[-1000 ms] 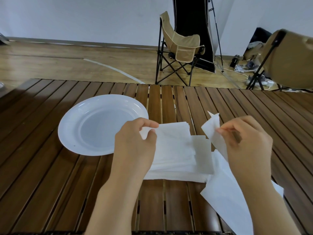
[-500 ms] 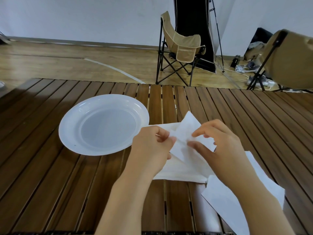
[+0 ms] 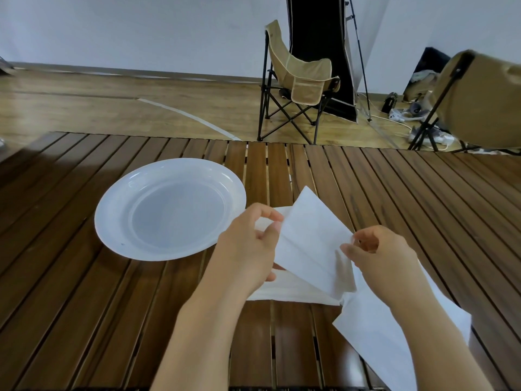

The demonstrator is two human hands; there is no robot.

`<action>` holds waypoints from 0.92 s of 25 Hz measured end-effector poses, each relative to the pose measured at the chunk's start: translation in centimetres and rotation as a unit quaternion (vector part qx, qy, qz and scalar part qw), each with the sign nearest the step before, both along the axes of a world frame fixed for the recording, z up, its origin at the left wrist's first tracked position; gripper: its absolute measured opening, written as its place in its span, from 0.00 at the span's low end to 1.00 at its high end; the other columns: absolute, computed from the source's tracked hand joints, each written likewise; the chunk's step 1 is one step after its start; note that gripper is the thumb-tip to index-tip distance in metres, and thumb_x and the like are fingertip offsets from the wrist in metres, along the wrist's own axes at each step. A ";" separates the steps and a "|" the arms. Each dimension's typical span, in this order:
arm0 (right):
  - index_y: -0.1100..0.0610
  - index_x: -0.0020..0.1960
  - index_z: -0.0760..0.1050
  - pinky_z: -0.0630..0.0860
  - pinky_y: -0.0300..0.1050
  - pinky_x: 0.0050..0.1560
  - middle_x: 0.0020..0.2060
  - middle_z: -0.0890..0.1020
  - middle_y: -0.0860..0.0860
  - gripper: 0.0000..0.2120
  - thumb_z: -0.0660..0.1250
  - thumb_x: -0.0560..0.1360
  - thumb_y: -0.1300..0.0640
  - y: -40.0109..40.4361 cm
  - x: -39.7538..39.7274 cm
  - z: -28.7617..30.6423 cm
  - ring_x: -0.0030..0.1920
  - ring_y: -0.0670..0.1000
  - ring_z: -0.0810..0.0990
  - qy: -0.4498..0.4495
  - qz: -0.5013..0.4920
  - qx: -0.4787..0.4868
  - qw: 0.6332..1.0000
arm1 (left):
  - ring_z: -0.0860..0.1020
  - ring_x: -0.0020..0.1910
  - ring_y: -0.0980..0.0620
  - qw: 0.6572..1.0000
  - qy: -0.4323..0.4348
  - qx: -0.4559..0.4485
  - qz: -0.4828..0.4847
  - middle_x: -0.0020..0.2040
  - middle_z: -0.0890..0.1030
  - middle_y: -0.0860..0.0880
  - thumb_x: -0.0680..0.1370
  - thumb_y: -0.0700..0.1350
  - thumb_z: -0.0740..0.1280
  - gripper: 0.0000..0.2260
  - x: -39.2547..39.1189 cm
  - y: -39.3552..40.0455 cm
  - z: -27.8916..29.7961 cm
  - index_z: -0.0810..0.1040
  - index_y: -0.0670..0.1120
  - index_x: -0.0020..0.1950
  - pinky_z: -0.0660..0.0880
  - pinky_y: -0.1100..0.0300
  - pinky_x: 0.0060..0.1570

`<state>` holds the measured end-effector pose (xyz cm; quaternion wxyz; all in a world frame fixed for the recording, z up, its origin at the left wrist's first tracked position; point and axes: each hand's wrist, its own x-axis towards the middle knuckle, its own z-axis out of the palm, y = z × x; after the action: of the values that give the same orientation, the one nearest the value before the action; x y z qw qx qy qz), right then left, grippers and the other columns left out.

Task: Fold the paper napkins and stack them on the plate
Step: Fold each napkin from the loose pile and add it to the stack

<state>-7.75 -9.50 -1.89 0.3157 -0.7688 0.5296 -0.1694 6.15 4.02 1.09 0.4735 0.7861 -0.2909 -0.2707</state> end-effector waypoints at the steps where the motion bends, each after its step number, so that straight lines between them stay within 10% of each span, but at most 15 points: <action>1: 0.53 0.56 0.72 0.68 0.39 0.39 0.43 0.78 0.47 0.13 0.70 0.75 0.52 0.1 0.1 0.1 0.43 0.48 0.76 -0.003 -0.003 0.001 1.000 | 0.81 0.41 0.52 1.000 -0.009 0.011 -0.007 0.52 0.78 0.55 0.80 0.50 0.60 0.08 0.0 0.0 -0.1 0.73 0.56 0.59 0.78 0.69 0.33; 6: 0.56 0.61 0.74 0.71 0.44 0.46 0.40 0.77 0.47 0.18 0.72 0.74 0.54 0.0 0.0 0.3 0.40 0.46 0.74 -0.035 -0.019 0.007 0.999 | 0.80 0.41 0.52 1.000 -0.018 0.023 -0.004 0.53 0.76 0.56 0.79 0.49 0.63 0.10 0.0 -0.1 -0.3 0.75 0.54 0.60 0.74 0.74 0.29; 14: 0.56 0.51 0.79 0.73 0.43 0.45 0.43 0.82 0.50 0.08 0.65 0.78 0.53 -0.5 -0.2 -0.1 0.45 0.51 0.80 -0.061 -0.012 0.000 0.998 | 0.77 0.48 0.60 0.996 -0.080 -0.013 -0.043 0.51 0.78 0.61 0.78 0.53 0.65 0.08 -0.4 -0.5 -0.1 0.80 0.55 0.54 0.75 0.66 0.52; 23: 0.62 0.35 0.77 0.70 0.46 0.37 0.31 0.74 0.62 0.28 0.58 0.77 0.39 1.6 0.5 2.8 0.32 0.58 0.72 -0.225 0.024 0.011 0.974 | 0.74 0.54 0.69 0.971 -0.107 -0.204 0.058 0.54 0.79 0.65 0.76 0.51 0.67 0.06 0.1 -0.9 0.9 0.82 0.55 0.50 0.71 0.78 0.46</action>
<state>-7.22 -7.93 0.94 0.4387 -0.7204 0.4280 -0.3244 6.29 3.13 1.99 0.6051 0.7126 -0.3429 -0.0919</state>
